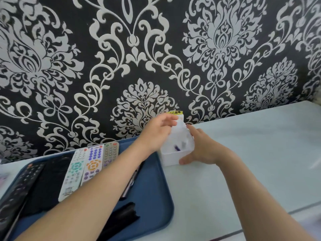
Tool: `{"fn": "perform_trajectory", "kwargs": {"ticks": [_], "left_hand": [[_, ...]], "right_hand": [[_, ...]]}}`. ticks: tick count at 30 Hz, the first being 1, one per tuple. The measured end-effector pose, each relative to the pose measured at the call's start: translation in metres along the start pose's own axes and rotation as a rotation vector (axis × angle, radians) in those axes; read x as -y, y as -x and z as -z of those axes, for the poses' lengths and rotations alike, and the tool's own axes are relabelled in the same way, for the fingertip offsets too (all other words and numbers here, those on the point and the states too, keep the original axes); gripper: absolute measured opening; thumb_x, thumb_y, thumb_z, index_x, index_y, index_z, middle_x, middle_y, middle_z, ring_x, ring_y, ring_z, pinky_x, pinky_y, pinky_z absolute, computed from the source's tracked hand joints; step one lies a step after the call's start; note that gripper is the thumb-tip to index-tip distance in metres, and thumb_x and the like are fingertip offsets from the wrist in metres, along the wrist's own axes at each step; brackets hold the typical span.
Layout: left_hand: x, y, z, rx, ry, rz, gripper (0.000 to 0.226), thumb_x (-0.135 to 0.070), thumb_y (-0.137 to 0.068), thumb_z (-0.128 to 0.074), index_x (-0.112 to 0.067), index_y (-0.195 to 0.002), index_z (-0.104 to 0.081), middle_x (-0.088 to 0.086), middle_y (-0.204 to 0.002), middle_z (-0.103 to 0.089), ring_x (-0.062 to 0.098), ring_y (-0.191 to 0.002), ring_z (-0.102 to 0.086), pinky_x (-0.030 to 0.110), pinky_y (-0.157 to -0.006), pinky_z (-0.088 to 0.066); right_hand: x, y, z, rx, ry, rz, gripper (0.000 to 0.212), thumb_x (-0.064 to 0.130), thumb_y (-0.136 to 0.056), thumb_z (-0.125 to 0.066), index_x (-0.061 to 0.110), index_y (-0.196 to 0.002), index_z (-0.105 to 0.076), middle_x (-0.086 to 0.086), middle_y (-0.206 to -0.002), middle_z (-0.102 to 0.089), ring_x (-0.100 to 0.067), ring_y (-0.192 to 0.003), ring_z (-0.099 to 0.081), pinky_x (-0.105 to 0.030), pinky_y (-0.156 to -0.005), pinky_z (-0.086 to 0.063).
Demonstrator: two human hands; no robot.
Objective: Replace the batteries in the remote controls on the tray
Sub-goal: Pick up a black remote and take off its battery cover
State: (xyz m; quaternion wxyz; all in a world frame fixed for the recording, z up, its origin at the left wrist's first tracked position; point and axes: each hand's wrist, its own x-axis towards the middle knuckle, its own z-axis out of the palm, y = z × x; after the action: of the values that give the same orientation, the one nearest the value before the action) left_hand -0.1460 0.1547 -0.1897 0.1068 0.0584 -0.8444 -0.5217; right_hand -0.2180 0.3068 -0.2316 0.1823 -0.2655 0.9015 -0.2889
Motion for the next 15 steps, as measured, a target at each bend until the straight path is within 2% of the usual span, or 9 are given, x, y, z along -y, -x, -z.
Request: {"fn": "perform_trajectory", "kwargs": {"ticks": [2, 4, 6, 8, 10, 12, 13, 15], "left_hand": [[0.003, 0.016, 0.021, -0.093, -0.063, -0.038, 0.044, 0.012, -0.083, -0.04, -0.021, -0.096, -0.065, 0.001, -0.098, -0.069, 0.01, -0.094, -0.062, 0.021, -0.085, -0.048], [0.009, 0.039, 0.044, -0.067, -0.29, -0.033, 0.043, 0.006, -0.083, -0.046, -0.031, -0.084, -0.067, -0.01, -0.09, -0.071, 0.004, -0.087, -0.063, 0.02, -0.082, -0.047], [0.022, 0.066, 0.068, -0.017, -0.592, -0.008, 0.037, -0.002, -0.083, -0.05, -0.034, -0.084, -0.068, -0.017, -0.087, -0.067, -0.004, -0.077, -0.058, 0.019, -0.077, -0.045], [0.035, 0.091, 0.087, -0.004, -0.791, 0.001, 0.03, -0.009, -0.085, -0.052, -0.034, -0.088, -0.069, -0.02, -0.081, -0.059, -0.006, -0.07, -0.05, 0.022, -0.072, -0.042], [0.048, 0.113, 0.099, 0.012, -0.824, 0.015, 0.022, -0.017, -0.087, -0.056, -0.034, -0.091, -0.069, -0.023, -0.076, -0.054, -0.005, -0.072, -0.049, 0.019, -0.069, -0.038], [0.06, 0.131, 0.107, 0.031, -0.82, 0.012, 0.015, -0.025, -0.088, -0.058, -0.034, -0.092, -0.069, -0.021, -0.08, -0.056, -0.001, -0.078, -0.051, 0.019, -0.072, -0.04], [0.066, 0.139, 0.111, 0.037, -0.814, 0.001, 0.013, -0.028, -0.088, -0.059, -0.034, -0.094, -0.068, -0.019, -0.085, -0.057, 0.001, -0.082, -0.05, 0.02, -0.076, -0.041], [0.075, 0.146, 0.115, 0.045, -0.798, -0.03, 0.014, -0.034, -0.086, -0.062, -0.035, -0.1, -0.066, -0.017, -0.095, -0.056, 0.002, -0.093, -0.049, 0.023, -0.085, -0.043]], "right_hand": [[0.004, 0.003, 0.0, -0.017, 0.032, -0.013, 0.122, 0.034, -0.064, -0.089, 0.026, -0.154, -0.007, -0.002, -0.146, -0.029, -0.029, -0.138, -0.028, -0.048, -0.109, -0.035], [0.011, 0.006, 0.001, -0.038, 0.092, -0.023, 0.118, 0.038, -0.064, -0.088, 0.029, -0.151, -0.009, -0.005, -0.144, -0.029, -0.032, -0.135, -0.026, -0.052, -0.108, -0.034], [0.021, 0.011, 0.002, -0.075, 0.138, -0.011, 0.122, 0.045, -0.062, -0.086, 0.034, -0.151, -0.005, -0.004, -0.148, -0.024, -0.031, -0.136, -0.021, -0.058, -0.108, -0.031], [0.036, 0.017, 0.004, -0.118, 0.172, 0.033, 0.12, 0.05, -0.064, -0.084, 0.041, -0.152, -0.003, 0.003, -0.154, -0.017, -0.027, -0.139, -0.016, -0.057, -0.109, -0.029], [0.051, 0.025, 0.004, -0.197, 0.211, 0.112, 0.1, 0.049, -0.071, -0.079, 0.043, -0.15, -0.018, 0.005, -0.153, -0.023, -0.025, -0.138, -0.022, -0.052, -0.108, -0.03], [0.067, 0.03, -0.004, -0.258, 0.135, 0.227, 0.071, 0.042, -0.08, -0.073, 0.034, -0.144, -0.041, 0.002, -0.141, -0.045, -0.022, -0.126, -0.043, -0.043, -0.104, -0.038], [0.078, 0.031, -0.013, -0.244, 0.087, 0.288, 0.059, 0.036, -0.084, -0.071, 0.028, -0.138, -0.05, 0.001, -0.129, -0.055, -0.019, -0.115, -0.053, -0.036, -0.098, -0.042], [0.097, 0.034, -0.034, -0.153, 0.085, 0.379, 0.045, 0.028, -0.087, -0.069, 0.022, -0.131, -0.058, 0.001, -0.115, -0.063, -0.017, -0.099, -0.06, -0.027, -0.088, -0.045]]}}
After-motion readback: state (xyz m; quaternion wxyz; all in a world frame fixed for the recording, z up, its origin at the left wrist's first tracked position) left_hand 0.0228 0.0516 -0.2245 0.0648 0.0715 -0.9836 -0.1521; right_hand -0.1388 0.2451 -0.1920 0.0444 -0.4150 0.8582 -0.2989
